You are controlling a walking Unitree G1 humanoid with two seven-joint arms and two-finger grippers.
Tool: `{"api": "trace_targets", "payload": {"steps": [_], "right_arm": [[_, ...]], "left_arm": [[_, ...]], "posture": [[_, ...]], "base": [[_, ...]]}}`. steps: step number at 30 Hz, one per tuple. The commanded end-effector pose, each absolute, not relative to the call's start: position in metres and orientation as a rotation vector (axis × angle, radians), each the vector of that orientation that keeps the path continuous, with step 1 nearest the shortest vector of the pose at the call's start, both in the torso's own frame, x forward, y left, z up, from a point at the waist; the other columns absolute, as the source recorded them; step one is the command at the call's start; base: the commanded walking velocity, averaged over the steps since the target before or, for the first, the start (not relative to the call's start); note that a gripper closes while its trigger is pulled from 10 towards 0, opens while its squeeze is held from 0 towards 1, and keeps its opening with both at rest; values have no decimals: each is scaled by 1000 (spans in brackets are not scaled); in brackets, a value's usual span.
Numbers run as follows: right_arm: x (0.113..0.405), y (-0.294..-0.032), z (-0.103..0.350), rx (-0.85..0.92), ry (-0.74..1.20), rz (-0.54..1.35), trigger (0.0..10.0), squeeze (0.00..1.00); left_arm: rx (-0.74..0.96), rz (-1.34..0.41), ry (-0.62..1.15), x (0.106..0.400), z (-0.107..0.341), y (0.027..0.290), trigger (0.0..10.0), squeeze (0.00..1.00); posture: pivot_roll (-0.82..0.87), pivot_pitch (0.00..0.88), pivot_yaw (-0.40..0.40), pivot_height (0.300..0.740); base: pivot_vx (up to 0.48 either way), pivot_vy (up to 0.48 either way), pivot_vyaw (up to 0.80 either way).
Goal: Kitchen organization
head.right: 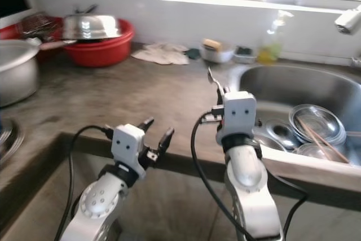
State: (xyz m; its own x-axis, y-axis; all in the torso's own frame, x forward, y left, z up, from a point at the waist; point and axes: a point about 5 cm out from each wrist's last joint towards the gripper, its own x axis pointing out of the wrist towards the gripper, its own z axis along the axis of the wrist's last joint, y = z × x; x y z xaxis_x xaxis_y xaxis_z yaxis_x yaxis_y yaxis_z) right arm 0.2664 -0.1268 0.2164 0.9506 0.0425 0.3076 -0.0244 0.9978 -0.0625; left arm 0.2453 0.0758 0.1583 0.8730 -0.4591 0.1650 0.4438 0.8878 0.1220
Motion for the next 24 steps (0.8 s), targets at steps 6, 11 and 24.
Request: {"api": "trace_targets", "payload": {"steps": [6, 11, 24], "right_arm": [[268, -134, 218, -68, -318, 2, 10000, 0], [269, -134, 218, -69, -316, 3, 10000, 0], [279, -145, 225, -117, -312, -8, 10000, 0]], "left_arm": [[107, -501, -210, 242, 159, 68, 10000, 0], [111, -499, -208, 242, 159, 68, 10000, 0], [113, -509, -208, 242, 159, 67, 10000, 0]], "posture": [[146, 29, -19, 740], [147, 35, -18, 740], [145, 43, -15, 740]], "base": [[0, -211, -372], [0, -420, 0], [102, -410, 0]]}}
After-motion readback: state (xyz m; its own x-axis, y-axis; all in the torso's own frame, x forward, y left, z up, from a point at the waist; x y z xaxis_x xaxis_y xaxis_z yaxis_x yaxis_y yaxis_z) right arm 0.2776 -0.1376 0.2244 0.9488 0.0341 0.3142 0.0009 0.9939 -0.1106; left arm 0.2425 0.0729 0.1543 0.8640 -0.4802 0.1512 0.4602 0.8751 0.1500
